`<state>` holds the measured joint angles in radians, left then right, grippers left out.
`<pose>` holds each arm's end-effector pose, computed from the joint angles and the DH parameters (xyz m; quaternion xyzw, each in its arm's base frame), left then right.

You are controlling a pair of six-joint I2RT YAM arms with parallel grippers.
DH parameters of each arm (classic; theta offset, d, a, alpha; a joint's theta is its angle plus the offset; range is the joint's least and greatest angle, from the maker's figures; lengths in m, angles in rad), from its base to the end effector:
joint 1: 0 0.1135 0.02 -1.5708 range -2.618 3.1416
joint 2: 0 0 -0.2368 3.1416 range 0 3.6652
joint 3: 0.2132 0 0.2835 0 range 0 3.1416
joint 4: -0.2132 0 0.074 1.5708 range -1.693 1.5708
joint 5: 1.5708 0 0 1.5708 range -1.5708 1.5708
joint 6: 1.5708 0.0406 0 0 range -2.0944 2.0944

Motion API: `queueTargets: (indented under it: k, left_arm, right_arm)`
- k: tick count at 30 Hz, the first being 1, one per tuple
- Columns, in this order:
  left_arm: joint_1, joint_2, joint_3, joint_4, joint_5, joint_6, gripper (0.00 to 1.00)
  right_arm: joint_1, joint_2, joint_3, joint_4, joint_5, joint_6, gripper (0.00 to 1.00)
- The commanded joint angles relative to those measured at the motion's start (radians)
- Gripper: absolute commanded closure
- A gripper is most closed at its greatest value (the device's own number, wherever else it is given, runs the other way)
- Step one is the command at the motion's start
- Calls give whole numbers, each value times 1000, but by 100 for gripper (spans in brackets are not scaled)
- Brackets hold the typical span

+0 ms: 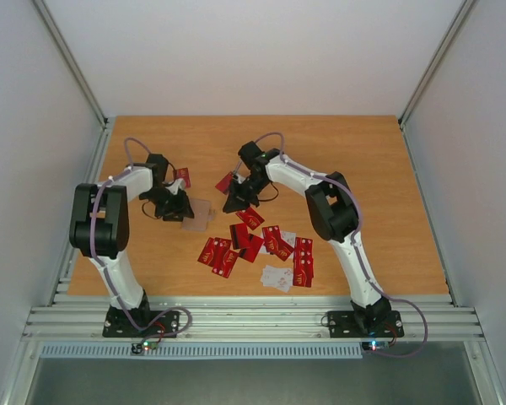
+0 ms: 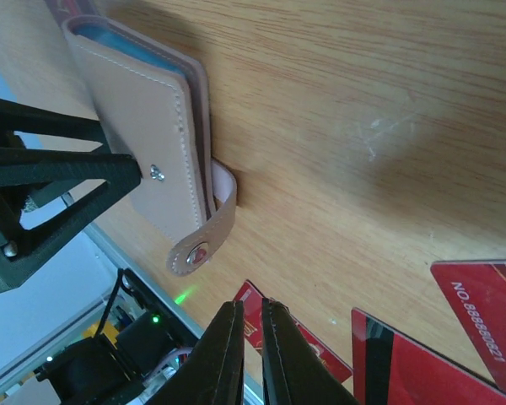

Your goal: Put the credit cards into the card holder

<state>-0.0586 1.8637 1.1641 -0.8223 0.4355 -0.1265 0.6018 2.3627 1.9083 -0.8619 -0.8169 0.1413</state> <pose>0.3428 -0.0373 0.0970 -0.0278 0.9757 -0.2173 0.0038 0.3867 0.3015 0.1136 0.2568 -0.8748 -0.4094 0.0345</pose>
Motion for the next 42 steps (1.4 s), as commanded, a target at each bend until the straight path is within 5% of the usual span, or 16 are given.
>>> queueTargets:
  k: [1,17,42]
  left_arm:
    - [-15,39,17,12,17,8,59]
    - [-87,29,-20,89,106,-232,63]
    - [-110,72,11,102,102,-268,67]
  right_arm:
    - [12,29,13,13,-31,26,91]
    - [-4,51,41,-16,-9,1,91]
    - [11,104,110,-3,-47,21,91]
